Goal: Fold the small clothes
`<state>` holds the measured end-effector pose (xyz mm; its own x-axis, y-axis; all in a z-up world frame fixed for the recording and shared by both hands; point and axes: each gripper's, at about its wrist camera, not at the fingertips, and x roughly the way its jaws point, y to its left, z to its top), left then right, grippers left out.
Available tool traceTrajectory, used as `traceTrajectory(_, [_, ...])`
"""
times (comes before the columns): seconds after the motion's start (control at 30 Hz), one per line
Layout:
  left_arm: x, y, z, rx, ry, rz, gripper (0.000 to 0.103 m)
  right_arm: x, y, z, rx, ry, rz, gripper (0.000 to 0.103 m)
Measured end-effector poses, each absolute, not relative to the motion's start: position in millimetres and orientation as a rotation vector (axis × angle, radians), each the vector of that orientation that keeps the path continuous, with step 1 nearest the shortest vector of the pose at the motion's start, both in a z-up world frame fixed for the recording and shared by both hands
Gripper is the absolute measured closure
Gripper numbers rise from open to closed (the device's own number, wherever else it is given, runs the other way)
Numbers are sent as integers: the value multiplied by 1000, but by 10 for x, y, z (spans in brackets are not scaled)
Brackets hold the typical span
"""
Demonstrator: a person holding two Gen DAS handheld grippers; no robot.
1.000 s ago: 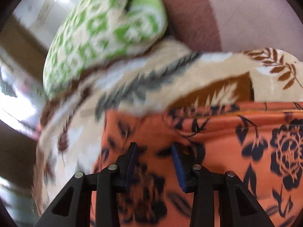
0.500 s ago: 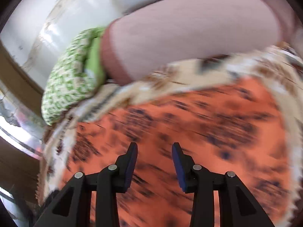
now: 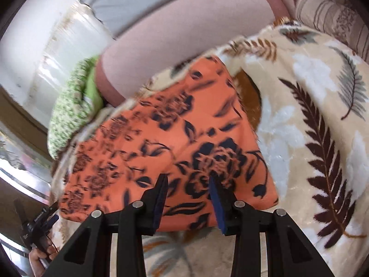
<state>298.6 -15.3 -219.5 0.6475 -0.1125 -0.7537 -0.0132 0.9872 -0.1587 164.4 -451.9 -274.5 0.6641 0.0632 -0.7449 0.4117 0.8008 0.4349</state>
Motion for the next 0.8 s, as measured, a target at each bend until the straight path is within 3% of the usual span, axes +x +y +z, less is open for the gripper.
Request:
traceTrajectory(0.2, [3062, -552, -2624, 33, 989, -74, 28, 1808, -4435, -3003, 698, 910, -160, 62])
traceTrajectory(0.27, [3090, -502, -2691, -3, 988, -62, 16, 1843, -4451, -3183, 735, 960, -171, 62])
traceTrajectory(0.6, [2890, -643, -2410, -48, 938, -148, 17, 1940, -4006, -2901, 711, 883, -10, 61])
traceTrajectory(0.8, [2988, -751, -2782, -8, 1052, -155, 14, 2157, -3384, -3110, 624, 981, 116, 61])
